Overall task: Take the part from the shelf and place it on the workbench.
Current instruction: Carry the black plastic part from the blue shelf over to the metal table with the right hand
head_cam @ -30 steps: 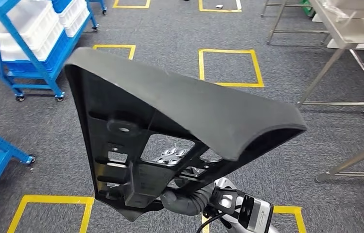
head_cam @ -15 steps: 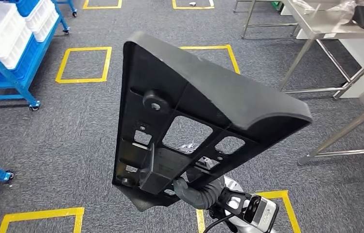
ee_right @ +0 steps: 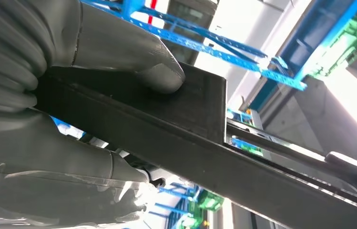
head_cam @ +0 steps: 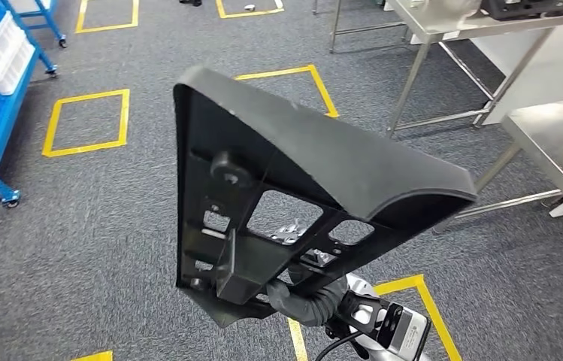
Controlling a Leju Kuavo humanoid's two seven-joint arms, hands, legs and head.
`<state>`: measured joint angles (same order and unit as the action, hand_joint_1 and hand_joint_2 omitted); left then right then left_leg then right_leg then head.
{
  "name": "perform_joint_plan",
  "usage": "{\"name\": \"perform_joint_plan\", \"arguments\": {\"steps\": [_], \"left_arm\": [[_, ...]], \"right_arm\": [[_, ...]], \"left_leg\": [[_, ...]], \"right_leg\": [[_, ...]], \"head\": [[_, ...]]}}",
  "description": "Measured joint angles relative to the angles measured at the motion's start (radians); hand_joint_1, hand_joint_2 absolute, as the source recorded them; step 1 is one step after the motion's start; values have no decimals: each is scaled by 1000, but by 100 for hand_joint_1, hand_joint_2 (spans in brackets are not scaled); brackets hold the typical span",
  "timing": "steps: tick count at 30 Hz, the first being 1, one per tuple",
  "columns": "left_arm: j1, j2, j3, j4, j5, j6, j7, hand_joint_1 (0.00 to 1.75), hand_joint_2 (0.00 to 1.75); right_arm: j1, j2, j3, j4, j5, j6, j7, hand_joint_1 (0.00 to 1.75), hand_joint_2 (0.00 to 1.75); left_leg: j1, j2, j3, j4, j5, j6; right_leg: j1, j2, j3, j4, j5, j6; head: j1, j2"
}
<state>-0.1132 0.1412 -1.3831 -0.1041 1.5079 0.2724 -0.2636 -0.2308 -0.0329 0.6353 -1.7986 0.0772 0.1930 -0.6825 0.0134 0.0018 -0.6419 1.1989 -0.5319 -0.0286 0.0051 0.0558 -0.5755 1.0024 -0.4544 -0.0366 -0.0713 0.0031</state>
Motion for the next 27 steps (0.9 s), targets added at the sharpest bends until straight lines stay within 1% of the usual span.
{"name": "perform_joint_plan", "arguments": {"steps": [1, 2, 3, 4, 5, 6, 7, 8, 9, 10, 11, 12, 13, 14, 15, 16, 17, 18, 19, 20, 21, 22, 23, 24, 25, 26, 27], "left_arm": [[-2, -3, 0, 0, 0, 0, 0, 0, 0], [-4, -5, -1, 0, 0, 0, 1, 0, 0], [-5, -8, -1, 0, -1, 0, 2, 0, 0], [-6, -10, -2, 0, -1, 0, 5, 0, 0], [-7, -12, -4, 0, -1, -1, 7, 0, 0], [-8, -14, -5, 0, -1, -1, 9, 0, 0], [-10, -15, -6, 0, -1, -2, 10, 0, 0], [-12, -16, -7, 0, -1, -2, 9, 0, 0], [-13, -16, -7, 0, -1, -3, 9, 0, 0], [-12, -17, -8, 0, -1, -4, 7, 0, 0], [-10, -17, -8, 0, -1, -4, 5, 0, 0], [-8, -17, -8, 0, -1, -4, 2, 0, 0], [-8, -17, -8, 0, 0, -5, -2, 0, 0], [-8, -17, -8, 0, 0, -6, -6, 0, 0], [-10, -17, -8, 0, 0, -7, -9, 0, 0], [-11, -18, -8, 0, 0, -8, -12, 0, 0], [-11, -19, -7, 0, 0, -9, -14, 0, 0], [-11, -21, -4, 0, 0, -10, -14, 0, 0], [-11, -22, -1, 0, 0, -10, -15, 0, 0], [-11, -24, 3, 0, 0, -10, -15, 0, 0], [-12, -25, 7, 0, 0, -10, -16, 0, 0], [-13, -27, 10, 0, 0, -10, -16, 0, 0], [-13, -29, 14, 0, 0, -10, -17, 0, 0], [-13, -30, 17, 0, 0, -10, -17, 0, 0], [-11, -31, 20, 0, 0, -10, -16, 0, 0], [-8, -32, 23, 0, 0, -9, -14, 0, 0], [-5, -33, 26, 0, 0, -8, -11, 0, 0]], "right_arm": [[-5, 1, 0, 5, 4, 4, 0, 173, 175], [-12, 2, 0, 11, 7, 5, 0, 173, 175], [-20, 4, 0, 18, 9, 5, 0, 173, 175], [-27, 6, 0, 23, 11, 4, 0, 173, 175], [-32, 7, 1, 26, 12, 4, 0, 173, 175], [-36, 8, 1, 28, 14, 6, 0, 173, 175], [-40, 8, 1, 29, 16, 9, 0, 173, 175], [-45, 9, 1, 29, 17, 13, 0, 173, 175], [-51, 9, 2, 29, 18, 19, 0, 173, 175], [-56, 10, 2, 29, 18, 27, 0, 173, 175], [-59, 10, 3, 29, 19, 38, 0, 173, 175], [-62, 10, 3, 29, 22, 51, 0, 173, 175], [-66, 10, 4, 29, 25, 65, 0, 173, 175], [-72, 10, 5, 28, 29, 78, 0, 173, 175], [-80, 11, 7, 28, 34, 88, 0, 173, 175], [-92, 11, 10, 28, 37, 96, 0, 173, 175], [-105, 13, 14, 28, 40, 101, 0, 173, 175], [-119, 15, 20, 28, 43, 104, 0, 173, 175], [-132, 18, 26, 28, 45, 105, 0, 173, 175], [-142, 20, 30, 28, 46, 104, 0, 173, 175], [-148, 21, 34, 28, 47, 103, 0, 173, 175], [-154, 21, 36, 27, 46, 101, 0, 173, 175], [-159, 22, 37, 26, 46, 98, 0, 173, 175], [-164, 23, 38, 26, 45, 96, 0, 173, 175], [-168, 24, 39, 26, 44, 94, 0, 173, 175], [-170, 24, 39, 26, 43, 92, 0, 173, 175], [-170, 24, 40, 26, 43, 90, 0, 173, 175]], "left_leg": [[2, -18, 26, -68, 35, 1], [5, -36, 49, -125, 56, 3], [6, -51, 62, -159, 65, 6], [6, -59, 65, -170, 63, 10], [5, -55, 65, -174, 62, 16], [5, -48, 65, -175, 65, 23], [5, -40, 66, -177, 67, 29], [6, -32, 67, -179, 68, 35], [5, -23, 67, -180, 69, 40], [3, -13, 68, -181, 68, 43], [1, -3, 67, -181, 67, 45], [0, 8, 67, -180, 66, 46], [-1, 18, 68, -180, 65, 47], [-2, 27, 69, -180, 63, 47], [-3, 36, 72, -180, 62, 46], [-4, 44, 75, -181, 60, 45], [-6, 52, 78, -180, 58, 41], [-7, 60, 80, -181, 55, 38], [-8, 69, 81, -181, 54, 33], [-9, 77, 84, -183, 52, 29], [-10, 84, 85, -184, 50, 24], [-9, 80, 87, -180, 45, 19], [-9, 67, 82, -162, 31, 15], [-8, 49, 66, -122, 8, 12], [-5, 29, 40, -64, -22, 9], [-4, 18, 7, 5, -51, 7], [-3, 12, -24, 62, -70, 4]], "right_leg": [[0, 10, -1, 5, -3, 4], [0, 20, -4, 11, -5, 9], [0, 29, -10, 17, -7, 14], [0, 37, -16, 21, -6, 19], [-1, 45, -21, 22, -5, 25], [-2, 43, -24, 24, -5, 30], [-1, 29, -28, 33, -12, 34], [-1, 7, -40, 58, -29, 39], [-1, -18, -61, 105, -56, 43], [-2, -36, -92, 168, -87, 47], [-4, -44, -126, 235, -114, 49], [-6, -47, -151, 285, -128, 51], [-7, -49, -161, 302, -125, 51], [-8, -52, -150, 277, -102, 49], [-7, -60, -120, 219, -68, 45], [-2, -77, -82, 145, -38, 38], [4, -94, -49, 81, -16, 31], [10, -105, -28, 39, -6, 24], [15, -110, -21, 21, -7, 20], [18, -103, -21, 18, -7, 17], [14, -92, -19, 13, -4, 13], [11, -84, -14, 5, 0, 10], [6, -76, -9, -2, 3, 6], [2, -69, -5, -8, 7, 3], [2, -61, -3, -9, 7, 1], [2, -51, -3, -8, 7, -1], [2, -40, -3, -7, 7, -1]], "head": [[0, 0], [0, 0], [0, 0], [0, 0], [0, 0], [0, 0], [0, 0], [0, 0], [0, 0], [0, 0], [0, 0], [0, 0], [0, 0], [0, 0], [0, 0], [0, 0], [0, 0], [0, 0], [0, 0], [0, 0], [0, 0], [0, 0], [0, 0], [0, 0], [0, 0], [0, 0], [0, 0]]}}
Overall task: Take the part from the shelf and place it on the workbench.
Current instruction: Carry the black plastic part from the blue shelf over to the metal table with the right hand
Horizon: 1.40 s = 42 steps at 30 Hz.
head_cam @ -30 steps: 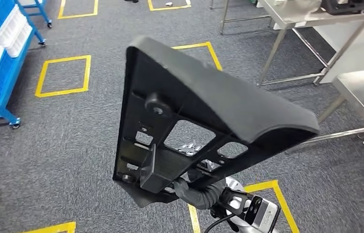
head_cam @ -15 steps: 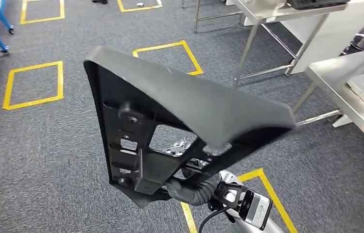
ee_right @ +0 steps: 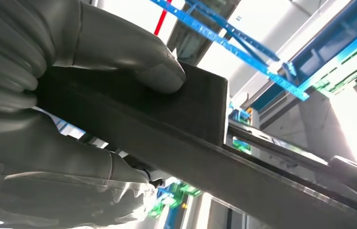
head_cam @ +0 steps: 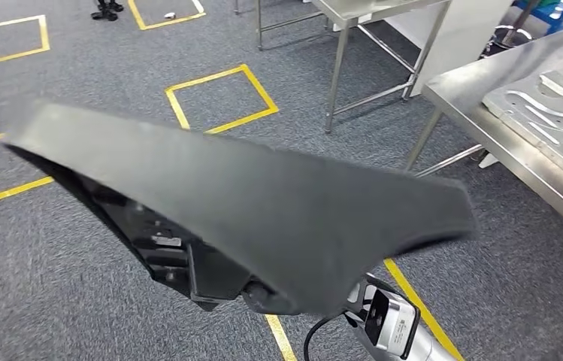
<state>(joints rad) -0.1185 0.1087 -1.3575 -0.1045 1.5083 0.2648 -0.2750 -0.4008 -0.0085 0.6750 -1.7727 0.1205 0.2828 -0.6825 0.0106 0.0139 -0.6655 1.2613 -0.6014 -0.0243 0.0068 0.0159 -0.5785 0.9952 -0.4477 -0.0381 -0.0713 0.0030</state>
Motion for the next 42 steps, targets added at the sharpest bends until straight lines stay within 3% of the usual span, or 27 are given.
{"name": "perform_joint_plan", "arguments": {"steps": [1, 2, 5, 7, 9, 10, 12, 14, 16, 17, 18, 20, 21, 23, 25, 27, 29, 30, 31, 32, 34, 36, 38, 40, 42], "left_arm": [[3, 0, 2, 0, 0, 3, 4, 0, 0], [4, 0, 5, 0, 0, 7, 7, 0, 0], [5, -1, 16, 0, 0, 17, 15, 0, 0], [4, -1, 23, 0, 0, 22, 19, 0, 0], [2, -2, 26, 0, 0, 26, 22, 0, 0], [0, -2, 26, 0, 0, 27, 23, 0, 0], [-4, -3, 26, 0, 0, 29, 24, 0, 0], [-3, -3, 26, 0, 0, 31, 24, 0, 0], [-1, -3, 26, 0, 0, 32, 24, 0, 0], [-1, -3, 26, 0, 0, 32, 24, 0, 0], [-2, -3, 26, 0, 0, 32, 24, 0, 0], [-5, -3, 26, 0, 0, 32, 24, 0, 0], [-5, -4, 26, 0, 0, 32, 24, 0, 0], [-4, -6, 26, 0, 0, 32, 24, 0, 0], [-7, -6, 26, 0, -1, 32, 22, 0, 0], [-12, -4, 26, 0, -1, 32, 18, 0, 0], [-11, -3, 25, 0, -1, 35, 10, 0, 0], [-9, -2, 25, 0, -1, 37, 7, 0, 0], [-7, -1, 25, 0, -1, 40, 4, 0, 0], [-6, 0, 25, 0, -1, 42, 3, 0, 0], [-8, 1, 25, 0, -1, 43, 2, 0, 0], [-9, 1, 25, 0, 0, 44, 0, 0, 0], [-8, 0, 26, 0, 0, 45, -2, 0, 0], [-9, -2, 26, 0, 0, 46, -4, 0, 0], [-12, -6, 26, -1, 0, 47, -7, 0, 0]], "right_arm": [[1, 0, 0, 0, 0, -3, 0, 173, 175], [2, -1, 0, 0, -1, -7, 0, 173, 175], [1, -3, 0, -2, -8, -15, 0, 173, 175], [0, -4, -1, -3, -13, -16, 0, 173, 175], [-1, -6, -3, -3, -17, -15, 0, 173, 175], [-1, -7, -4, -3, -17, -15, 0, 173, 175], [-7, -7, -6, -4, -18, -14, 0, 173, 175], [-13, -7, -6, -4, -19, -14, 0, 173, 175], [-14, -8, -7, -3, -19, -14, 0, 173, 175], [-14, -8, -7, -3, -19, -14, 0, 173, 175], [-14, -8, -7, -3, -19, -14, 0, 173, 175], [-17, -8, -7, -3, -19, -14, 0, 173, 175], [-20, -8, -7, -3, -19, -14, 0, 173, 175], [-23, -8, -9, -3, -18, -15, 1, 173, 175], [-21, -8, -12, -3, -15, -20, 2, 173, 175], [-18, -8, -19, -2, -11, -31, 2, 173, 175], [-12, -9, -27, 2, -10, -42, 1, 173, 175], [-8, -9, -31, 5, -10, -46, 1, 173, 175], [-2, -11, -34, 8, -9, -48, 1, 173, 175], [1, -12, -36, 11, -8, -50, 1, 173, 175], [5, -15, -39, 17, -7, -50, 1, 173, 175], [5, -16, -41, 21, -8, -48, 1, 173, 175], [8, -16, -44, 22, -7, -46, 1, 173, 175], [12, -17, -48, 22, -7, -46, 0, 173, 175], [14, -19, -51, 21, -6, -46, 0, 173, 175]], "left_leg": [[1, -2, -18, 28, 0, -2], [3, -4, -19, 18, 21, -4], [11, -35, 52, -161, 121, -8], [13, -61, 79, -223, 133, -1], [11, -57, 80, -225, 131, 14], [11, -49, 80, -227, 133, 21], [12, -33, 82, -233, 137, 33], [10, -14, 82, -234, 136, 40], [8, 6, 83, -234, 134, 42], [7, 16, 84, -234, 132, 42], [6, 24, 87, -234, 131, 42], [4, 40, 94, -234, 126, 38], [2, 47, 96, -235, 124, 35], [0, 63, 99, -236, 121, 27], [-1, 74, 105, -238, 118, 16], [0, 48, 95, -205, 92, 8], [2, 9, 43, -92, 33, 4], [3, 1, 9, -23, 7, 1], [3, -3, -17, 26, -4, -1], [4, -4, -27, 40, 5, -3], [8, -11, 6, -47, 72, -6], [14, -51, 59, -171, 121, -5], [17, -79, 79, -220, 126, 3], [15, -65, 79, -225, 129, 16], [17, -46, 84, -233, 133, 30]], "right_leg": [[0, 12, 0, 1, -1, 0], [-1, 24, 1, 4, -2, 2], [-6, 56, -2, 23, -13, 14], [-6, 74, -12, 35, -18, 25], [-8, 88, -20, 36, -16, 35], [-8, 84, -22, 39, -19, 40], [-8, 44, -45, 88, -50, 49], [-10, 1, -106, 212, -111, 57], [-13, -9, -160, 316, -142, 60], [-13, -11, -162, 317, -129, 60], [-12, -14, -143, 276, -99, 57], [-2, -47, -69, 131, -32, 42], [5, -66, -41, 74, -14, 34], [17, -82, -24, 31, -11, 24], [15, -60, -22, 22, -5, 18], [6, -43, -14, 9, 2, 9], [1, -25, -11, 4, 5, 3], [1, -14, -11, 5, 5, 1], [1, -1, -12, 6, 5, 1], [0, 11, -11, 8, 5, 2], [-3, 36, -11, 14, 2, 6], [-4, 59, -18, 29, -4, 16], [-5, 78, -31, 39, -5, 27], [-8, 91, -37, 38, -3, 39], [-8, 65, -51, 69, -24, 50]], "head": [[0, 0], [0, 0], [0, 0], [0, 0], [0, 0], [0, 0], [0, 0], [0, 0], [0, 0], [0, 0], [0, 0], [0, 0], [0, 0], [0, 0], [0, 0], [0, 0], [0, 0], [0, 0], [0, 0], [0, 0], [0, 0], [0, 0], [0, 0], [0, 0], [0, 0]]}}
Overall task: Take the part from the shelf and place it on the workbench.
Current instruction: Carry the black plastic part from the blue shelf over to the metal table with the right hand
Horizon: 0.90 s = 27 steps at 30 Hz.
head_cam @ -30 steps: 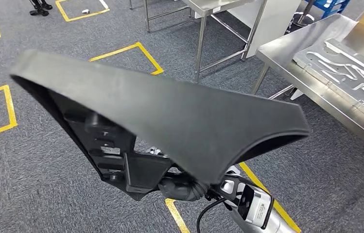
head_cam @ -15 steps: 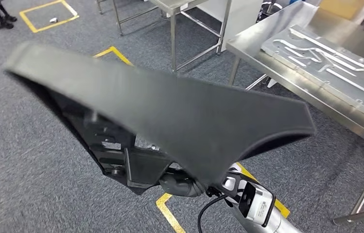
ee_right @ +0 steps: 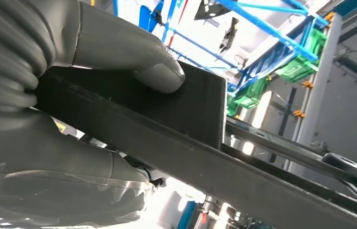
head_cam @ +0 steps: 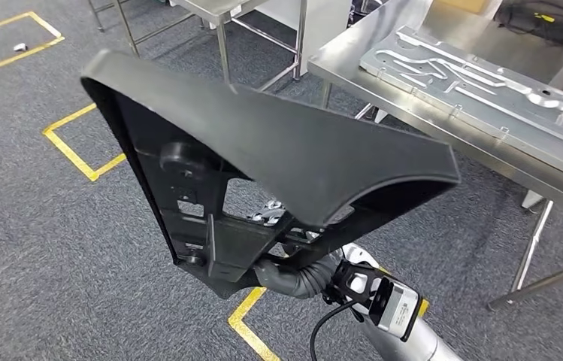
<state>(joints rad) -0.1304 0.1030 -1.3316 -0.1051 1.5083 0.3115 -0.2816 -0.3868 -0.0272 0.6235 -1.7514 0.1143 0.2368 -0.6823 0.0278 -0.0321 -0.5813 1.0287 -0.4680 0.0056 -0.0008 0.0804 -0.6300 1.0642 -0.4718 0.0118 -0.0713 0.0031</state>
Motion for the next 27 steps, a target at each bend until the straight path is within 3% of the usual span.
{"name": "perform_joint_plan", "arguments": {"steps": [3, 4, 5, 6, 9, 11, 13, 15, 16, 18, 19, 20, 21, 22, 24, 25, 27], "left_arm": [[4, -1, 0, 0, 0, -1, -6, 0, 0], [5, -1, 0, 0, 0, -2, -7, 0, 0], [5, -2, 1, 0, 0, -3, -8, 0, 0], [5, -2, 1, 0, 0, -4, -9, 0, 0], [3, -6, 1, 0, 0, -6, -6, 0, 0], [2, -7, 1, 0, 0, -7, -3, 0, 0], [0, -8, 1, 0, 0, -10, 0, 0, 0], [-3, -8, 3, 0, 0, -14, 3, 0, 0], [-3, -9, 4, 0, 0, -16, 5, 0, 0], [0, -10, 7, 0, 0, -18, 8, 0, 0], [2, -10, 9, 0, 0, -18, 9, 0, 0], [4, -10, 11, 0, 0, -18, 9, 0, 0], [5, -10, 13, 0, 0, -18, 9, 0, 0], [5, -10, 15, 0, 0, -18, 8, 0, 0], [4, -9, 19, 0, 0, -18, 6, 0, 0], [4, -9, 21, 0, 0, -18, 5, 0, 0], [3, -9, 23, 0, 0, -18, 3, 0, 0]], "right_arm": [[4, -1, -3, -2, 5, -1, 1, 173, 175], [9, -2, -4, -3, 7, -2, 1, 173, 175], [13, -3, -6, -4, 9, -2, 1, 173, 175], [17, -5, -8, -5, 9, -2, 1, 173, 175], [21, -7, -14, -12, 10, -2, 1, 173, 175], [21, -8, -18, -17, 11, -1, 1, 173, 175], [23, -8, -22, -21, 11, -1, 2, 173, 175], [22, -9, -25, -25, 11, -1, 2, 173, 175], [21, -9, -26, -26, 12, 0, 2, 173, 175], [18, -9, -26, -27, 11, 1, 3, 173, 175], [18, -9, -26, -27, 10, 1, 4, 173, 175], [18, -9, -26, -27, 9, 1, 4, 173, 175], [18, -9, -26, -27, 7, 0, 5, 173, 175], [16, -9, -26, -27, 6, 0, 5, 173, 175], [12, -9, -26, -27, 3, -1, 5, 173, 175], [10, -9, -26, -27, 2, -1, 6, 173, 175], [7, -9, -26, -27, 0, -1, 6, 173, 175]], "left_leg": [[-2, 32, 4, -5, 0, 11], [-3, 42, 4, -5, -1, 11], [-3, 52, 5, -5, -3, 11], [-3, 62, 7, -5, -5, 10], [-5, 87, 20, -5, -15, 0], [-9, 101, 25, -6, -21, -11], [-11, 118, 31, -10, -26, -22], [-8, 104, 28, 11, -45, -31], [-7, 87, 13, 50, -69, -33], [-5, 52, -48, 177, -130, -35], [-5, 45, -80, 236, -149, -36], [-5, 42, -101, 268, -150, -36], [-5, 41, -104, 261, -130, -35], [-5, 38, -89, 215, -93, -33], [-5, 15, -36, 81, -25, -25], [-6, 3, -16, 35, -10, -21], [-10, -7, -1, 8, -11, -15]], "right_leg": [[-4, -62, -85, 170, -80, 13], [-7, -69, -114, 221, -95, 16], [-9, -73, -127, 242, -91, 18], [-11, -77, -121, 225, -70, 18], [-5, -118, -26, 33, 22, 9], [4, -136, 4, -32, 35, -1], [7, -116, 5, -38, 34, -12], [2, -99, 14, -49, 38, -26], [-1, -91, 19, -54, 40, -33], [0, -74, 21, -55, 38, -42], [2, -63, 21, -54, 37, -44], [3, -51, 22, -53, 36, -44], [5, -39, 22, -51, 35, -44], [5, -27, 23, -48, 33, -43], [7, -7, 23, -39, 27, -37], [7, 2, 21, -35, 25, -33], [4, 16, 16, -32, 25, -22]], "head": [[0, 0], [0, 0], [0, 0], [0, 0], [0, 0], [0, 0], [0, 0], [0, 0], [0, 0], [0, 0], [0, 0], [0, 0], [0, 0], [0, 0], [0, 0], [0, 0], [0, 0]]}}
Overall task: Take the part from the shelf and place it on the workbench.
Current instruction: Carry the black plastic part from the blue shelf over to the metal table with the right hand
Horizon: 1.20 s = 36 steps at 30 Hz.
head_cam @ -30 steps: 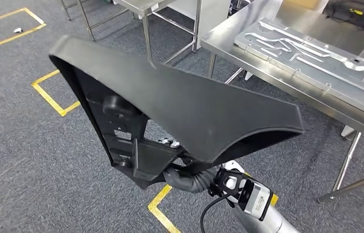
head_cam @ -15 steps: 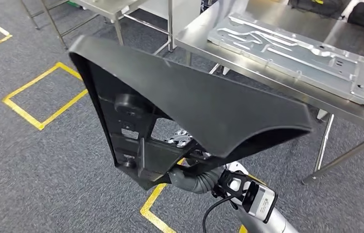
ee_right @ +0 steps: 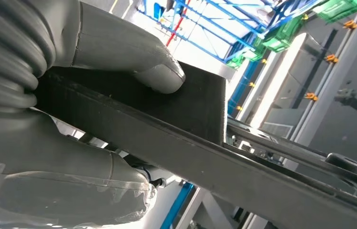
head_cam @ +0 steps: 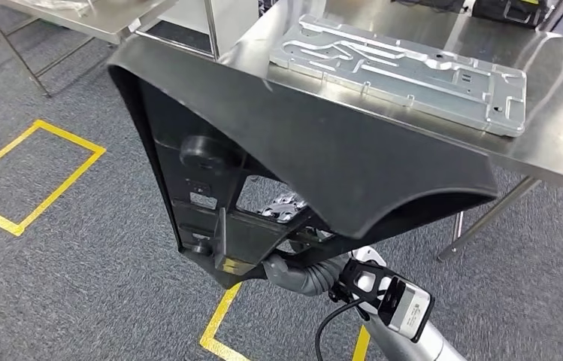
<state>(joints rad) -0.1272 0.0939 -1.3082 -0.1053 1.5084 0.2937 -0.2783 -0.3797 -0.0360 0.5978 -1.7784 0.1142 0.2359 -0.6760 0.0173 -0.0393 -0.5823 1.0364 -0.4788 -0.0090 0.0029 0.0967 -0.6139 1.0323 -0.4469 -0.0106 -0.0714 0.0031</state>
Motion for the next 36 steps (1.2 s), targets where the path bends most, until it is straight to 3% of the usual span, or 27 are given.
{"name": "perform_joint_plan", "arguments": {"steps": [2, 3, 5, 7, 8, 9, 10, 12, 13, 15, 17, 19, 20, 22, 23, 24, 25, 27, 28, 30, 32, 34, 36], "left_arm": [[-2, -1, 1, 0, 0, 0, -2, 0, 0], [-4, -2, 2, 0, 0, 0, -3, 0, 0], [-5, -3, 3, 0, 0, -2, -6, 0, 0], [-1, -3, 8, 0, 0, -7, -13, 0, 0], [0, -3, 13, 0, 0, -10, -16, 0, 0], [1, -3, 18, 0, 0, -14, -18, 0, 0], [1, -4, 24, 0, 0, -16, -21, 0, 0], [0, -4, 33, 0, 0, -21, -25, 0, 0], [0, -4, 37, 0, 0, -22, -27, 0, 0], [0, -4, 44, 0, 0, -25, -29, 0, 0], [-1, -4, 50, 0, 0, -26, -30, 0, 0], [-5, -4, 52, 0, 0, -28, -31, 0, 0], [-6, -4, 53, 0, 0, -29, -31, 0, 0], [-2, -4, 54, 0, 0, -31, -33, 0, 0], [1, -4, 55, 0, 0, -32, -33, 0, 0], [3, -4, 56, 0, 0, -34, -34, 0, 0], [4, -4, 57, 0, 0, -35, -34, 0, 0], [3, -4, 60, 0, 0, -37, -37, 0, 0], [3, -3, 62, 0, 0, -37, -38, 0, 0], [3, -2, 64, 0, 0, -37, -39, 0, 0], [2, -4, 66, -1, 0, -37, -40, 0, 0], [-1, -5, 66, -2, 0, -39, -40, 0, 0], [-2, -3, 66, -3, 0, -40, -40, 0, 0]], "right_arm": [[-1, 0, 0, 0, -1, 0, 0, 173, 175], [-2, -1, 0, 0, -1, 0, 0, 173, 175], [-6, -2, 0, 0, -2, 0, 0, 173, 175], [-7, -4, 0, 0, -4, -1, 0, 173, 175], [-6, -5, 0, 0, -5, -1, 0, 173, 175], [-6, -6, 0, 0, -6, -1, 0, 173, 175], [-6, -6, 0, 0, -7, 0, 0, 173, 175], [-8, -7, 0, 0, -9, 0, 0, 173, 175], [-11, -7, 0, 0, -10, 0, 0, 173, 175], [-14, -7, 0, 0, -11, 0, -1, 173, 175], [-15, -7, 0, 0, -12, 0, -1, 173, 175], [-18, -7, 0, 0, -13, 0, -1, 173, 175], [-20, -7, 0, 1, -13, 0, -1, 173, 175], [-22, -7, 0, 3, -16, 1, -1, 173, 175], [-21, -7, 0, 5, -18, 1, -1, 173, 175], [-21, -7, 0, 7, -21, 2, -2, 173, 175], [-21, -7, 0, 10, -23, 3, -2, 173, 175], [-23, -7, 0, 14, -27, 5, -2, 173, 175], [-24, -7, 0, 16, -29, 7, -2, 173, 175], [-26, -7, 0, 19, -30, 10, -2, 173, 175], [-26, -7, 0, 20, -30, 10, -3, 173, 175], [-28, -8, 0, 20, -31, 6, -3, 173, 175], [-30, -9, 0, 20, -33, 1, -3, 173, 175]], "left_leg": [[1, 13, 5, -7, 5, 11], [3, 20, 8, -13, 7, 17], [7, 37, 14, -22, 10, 27], [6, 55, 16, -23, 8, 30], [6, 64, 17, -23, 6, 29], [6, 74, 19, -23, 4, 28], [7, 83, 22, -22, 1, 25], [6, 99, 33, -22, -8, 16], [4, 107, 38, -22, -12, 11], [-1, 122, 45, -24, -19, -1], [0, 135, 53, -27, -25, -12], [3, 107, 43, 7, -52, -21], [5, 85, 20, 54, -78, -23], [4, 55, -52, 195, -138, -23], [4, 50, -84, 250, -151, -23], [4, 49, -102, 272, -143, -22], [4, 47, -100, 250, -114, -20], [4, 27, -57, 126, -33, -13], [5, 11, -32, 63, -6, -8], [3, -11, -8, 3, 9, -1], [2, 0, -4, -4, 10, 8], [7, 17, 3, -14, 15, 20], [9, 36, 8, -21, 16, 30]], "right_leg": [[-2, 1, -1, 0, -1, 12], [0, -14, -5, 11, -10, 17], [0, -60, -43, 91, -55, 27], [-6, -83, -111, 218, -109, 34], [-10, -87, -135, 260, -118, 38], [-14, -91, -142, 267, -108, 40], [-17, -97, -128, 234, -80, 41], [-16, -128, -60, 99, -11, 39], [-12, -142, -31, 42, 10, 34], [-3, -154, -10, -4, 14, 23], [-3, -133, -9, -10, 14, 11], [-8, -115, -3, -17, 15, -2], [-11, -107, 0, -19, 15, -7], [-7, -88, 1, -18, 13, -15], [-5, -76, 1, -18, 12, -17], [-4, -63, 2, -16, 11, -18], [-3, -50, 4, -15, 10, -17], [-4, -27, 7, -10, 6, -14], [-3, -16, 5, -6, 4, -11], [-5, 2, 0, -2, 3, 0], [-6, 17, -4, -5, 6, 12], [-2, -11, -14, 19, -11, 23], [-3, -63, -62, 121, -65, 33]], "head": [[0, 0], [0, 0], [0, 0], [0, 0], [0, 0], [0, 0], [0, 0], [0, 0], [0, 0], [0, 0], [0, 0], [0, 0], [0, 0], [0, 0], [0, 0], [0, 0], [0, 0], [0, 0], [0, 0], [0, 0], [0, 0], [0, 0], [1, 0]]}}
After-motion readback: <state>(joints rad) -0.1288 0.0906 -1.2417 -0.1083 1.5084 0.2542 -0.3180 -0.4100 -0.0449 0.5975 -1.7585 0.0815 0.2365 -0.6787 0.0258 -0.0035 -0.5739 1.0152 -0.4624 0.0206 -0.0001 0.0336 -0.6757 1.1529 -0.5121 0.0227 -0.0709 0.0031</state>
